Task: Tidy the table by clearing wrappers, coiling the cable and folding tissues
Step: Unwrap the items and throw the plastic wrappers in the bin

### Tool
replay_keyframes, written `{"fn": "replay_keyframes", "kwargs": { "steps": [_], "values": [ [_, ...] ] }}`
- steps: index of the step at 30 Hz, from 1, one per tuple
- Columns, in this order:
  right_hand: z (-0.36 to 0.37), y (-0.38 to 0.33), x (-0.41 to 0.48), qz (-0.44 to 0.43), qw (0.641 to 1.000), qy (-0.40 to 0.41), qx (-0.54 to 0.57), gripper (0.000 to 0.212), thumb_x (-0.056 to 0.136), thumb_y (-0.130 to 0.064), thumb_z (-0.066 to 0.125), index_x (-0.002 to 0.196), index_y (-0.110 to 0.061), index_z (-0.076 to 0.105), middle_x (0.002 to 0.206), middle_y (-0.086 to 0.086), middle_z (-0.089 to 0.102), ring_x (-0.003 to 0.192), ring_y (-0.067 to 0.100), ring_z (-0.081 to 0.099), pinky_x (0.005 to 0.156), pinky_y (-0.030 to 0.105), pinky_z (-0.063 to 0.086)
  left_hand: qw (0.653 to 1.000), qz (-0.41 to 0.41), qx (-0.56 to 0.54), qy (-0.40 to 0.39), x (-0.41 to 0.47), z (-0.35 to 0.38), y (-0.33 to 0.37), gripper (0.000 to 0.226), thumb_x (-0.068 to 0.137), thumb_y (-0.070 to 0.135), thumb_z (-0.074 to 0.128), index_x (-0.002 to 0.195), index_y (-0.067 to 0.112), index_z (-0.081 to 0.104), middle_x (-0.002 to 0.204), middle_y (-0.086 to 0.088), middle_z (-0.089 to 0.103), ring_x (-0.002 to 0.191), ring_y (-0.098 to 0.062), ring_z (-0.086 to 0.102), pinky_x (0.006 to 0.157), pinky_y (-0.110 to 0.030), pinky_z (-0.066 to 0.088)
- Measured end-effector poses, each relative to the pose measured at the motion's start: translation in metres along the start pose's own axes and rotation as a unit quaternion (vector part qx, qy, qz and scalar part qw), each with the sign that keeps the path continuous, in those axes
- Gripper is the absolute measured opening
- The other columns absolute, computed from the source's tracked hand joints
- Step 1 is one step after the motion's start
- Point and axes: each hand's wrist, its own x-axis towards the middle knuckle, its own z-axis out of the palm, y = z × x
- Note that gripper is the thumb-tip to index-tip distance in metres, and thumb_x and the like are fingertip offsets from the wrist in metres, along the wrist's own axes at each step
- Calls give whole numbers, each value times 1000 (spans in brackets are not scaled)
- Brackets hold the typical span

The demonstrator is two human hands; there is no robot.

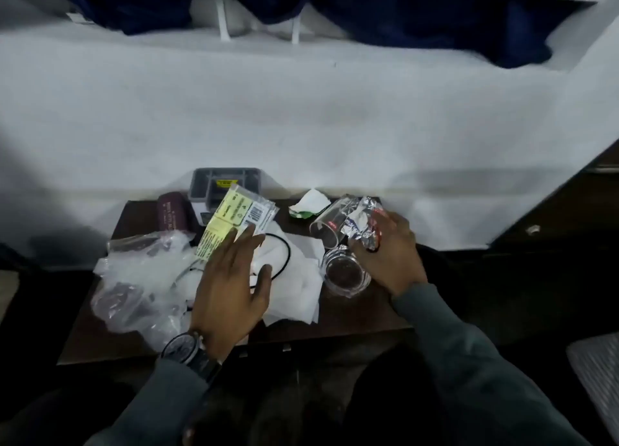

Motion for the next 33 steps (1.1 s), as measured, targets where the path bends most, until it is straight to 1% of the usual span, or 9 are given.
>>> {"fn": "replay_keyframes", "kwargs": {
  "steps": [7, 11, 15, 21, 23, 26, 29, 31, 33],
  "values": [
    [23, -3, 27, 68, 997, -46, 6, 82, 86, -59, 67, 156, -34, 33, 165, 21, 14, 153, 44, 12, 124, 55, 23, 999, -16, -24, 14, 3, 3, -10, 51, 92, 34, 53, 139, 14, 57, 152, -6, 54, 146, -30, 43, 113, -50, 43],
    [29, 0, 36, 79, 996, -43, 11, 47, 88, -37, 61, 134, -32, 57, 151, 18, 42, 138, 45, 41, 115, 47, 40, 998, -32, -44, 32, 6, 1, -11, 51, 90, 30, 58, 139, 14, 58, 148, -7, 57, 142, -30, 47, 110, -50, 46],
    [34, 7, 40, 61, 997, 15, 39, 43, 84, -9, 55, 123, -19, 72, 125, 21, 64, 112, 42, 62, 102, 37, 48, 996, -62, -56, 17, 7, -1, -10, 53, 90, 31, 58, 141, 15, 56, 148, -7, 57, 139, -30, 50, 109, -51, 47],
    [3, -12, 26, 21, 970, 193, 147, 37, 93, -1, 59, 124, -14, 74, 125, 15, 71, 118, 33, 65, 101, 22, 42, 983, -109, -145, 23, 11, -8, 1, 46, 95, 22, 68, 140, 21, 57, 140, 5, 63, 125, -11, 59, 102, -28, 48],
    [-7, -37, 7, -20, 949, 200, 241, 35, 95, -6, 64, 124, -23, 74, 123, 1, 72, 115, 19, 67, 100, 21, 47, 954, -160, -252, 31, 15, -10, 6, 37, 96, 23, 70, 132, 23, 62, 131, 11, 68, 115, -5, 65, 100, -29, 53],
    [0, -86, -38, -145, 933, 123, 306, 45, 94, 0, 66, 130, -26, 69, 128, -14, 67, 117, -6, 62, 96, 12, 47, 854, -261, -450, 1, 22, -14, 13, 40, 92, 41, 70, 129, 29, 61, 128, 13, 70, 117, -10, 68, 100, -42, 56],
    [27, -115, -74, -222, 938, 9, 267, 67, 94, 5, 60, 153, -26, 47, 141, -7, 63, 116, -1, 64, 97, 14, 49, 744, -324, -583, -48, 27, -18, 11, 59, 88, 60, 68, 139, 34, 54, 136, 7, 67, 123, -17, 66, 90, -45, 59],
    [45, -122, -86, -211, 944, -58, 246, 74, 96, -3, 57, 160, -31, 32, 141, -5, 64, 116, 5, 65, 98, 21, 51, 722, -322, -611, -47, 29, -22, 9, 52, 95, 50, 66, 140, 27, 54, 131, -4, 70, 116, -24, 70, 79, -42, 59],
    [53, -130, -90, -195, 950, -81, 230, 75, 97, -9, 55, 161, -34, 26, 141, -9, 63, 121, 7, 64, 102, 29, 51, 740, -312, -596, -14, 30, -24, 6, 41, 97, 29, 68, 135, 23, 57, 122, -8, 74, 106, -26, 73, 74, -39, 59]
  ]
}}
